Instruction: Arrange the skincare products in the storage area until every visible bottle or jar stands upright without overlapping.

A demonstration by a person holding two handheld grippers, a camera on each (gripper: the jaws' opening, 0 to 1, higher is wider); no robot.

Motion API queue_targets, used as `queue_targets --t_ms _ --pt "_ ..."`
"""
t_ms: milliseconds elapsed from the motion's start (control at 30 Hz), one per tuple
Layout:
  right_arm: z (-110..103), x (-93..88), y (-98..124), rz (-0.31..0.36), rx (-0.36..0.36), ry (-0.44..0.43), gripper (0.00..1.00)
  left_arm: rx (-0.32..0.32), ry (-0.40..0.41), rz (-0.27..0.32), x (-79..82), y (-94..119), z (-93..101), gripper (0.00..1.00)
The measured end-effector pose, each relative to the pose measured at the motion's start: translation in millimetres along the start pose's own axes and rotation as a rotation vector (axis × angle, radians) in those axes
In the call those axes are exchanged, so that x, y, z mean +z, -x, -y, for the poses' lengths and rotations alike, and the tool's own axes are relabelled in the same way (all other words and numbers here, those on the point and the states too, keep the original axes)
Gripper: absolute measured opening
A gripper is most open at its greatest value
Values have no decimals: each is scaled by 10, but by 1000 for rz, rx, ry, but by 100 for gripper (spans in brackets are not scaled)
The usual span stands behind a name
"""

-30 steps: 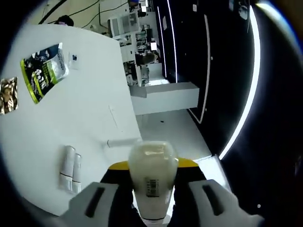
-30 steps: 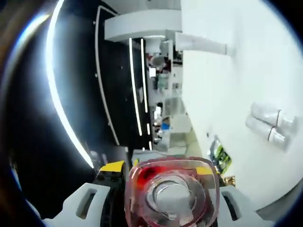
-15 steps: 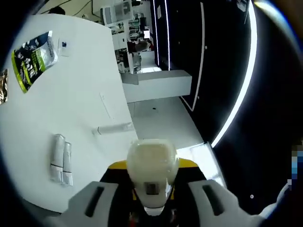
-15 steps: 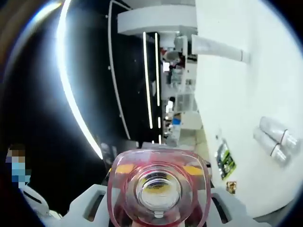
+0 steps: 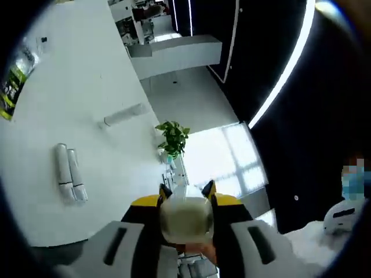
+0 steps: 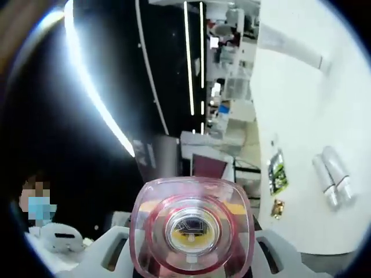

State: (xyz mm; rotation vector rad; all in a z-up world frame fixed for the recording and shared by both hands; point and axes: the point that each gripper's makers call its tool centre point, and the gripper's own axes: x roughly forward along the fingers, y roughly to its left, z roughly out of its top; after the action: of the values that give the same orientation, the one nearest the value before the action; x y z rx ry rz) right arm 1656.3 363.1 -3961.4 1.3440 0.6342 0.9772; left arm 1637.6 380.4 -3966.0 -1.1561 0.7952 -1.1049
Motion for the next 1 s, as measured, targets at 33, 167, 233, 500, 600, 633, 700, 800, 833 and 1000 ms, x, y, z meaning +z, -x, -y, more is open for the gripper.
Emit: queue_targets --t_ms 33,167,233,500,600,633,700,800,833,1000 --pt "0 -9 -2 -10 -4 -4 34 3 -9 -22 -36 0 -3 28" --pt "-6 -100 -6 -79 -4 -35 34 -22 -10 -80 -137 29 24 28" --pt "-42 -190 1 -131 11 -59 34 -48 -23 -153 -263 65 87 28" --pt "-108 -453 27 -276 17 -79 34 -84 -37 -328 -567 122 137 29" --pt "-156 -507 40 -321 25 -71 34 -118 -2 -356 -648 110 171 29" --pt "-169 -522 41 -336 28 -66 34 -128 12 -364 -670 108 180 30" --pt "-153 -548 36 -378 25 -51 34 -130 16 -370 -689 83 180 30" --pt "-135 -567 -2 -406 23 -39 34 -130 37 -408 -755 48 169 32" --pt "-130 -570 -19 -410 23 -37 34 -127 54 -439 -801 39 158 30" --pt "-76 -565 -67 -419 13 -42 33 -119 32 -507 -1008 25 123 26"
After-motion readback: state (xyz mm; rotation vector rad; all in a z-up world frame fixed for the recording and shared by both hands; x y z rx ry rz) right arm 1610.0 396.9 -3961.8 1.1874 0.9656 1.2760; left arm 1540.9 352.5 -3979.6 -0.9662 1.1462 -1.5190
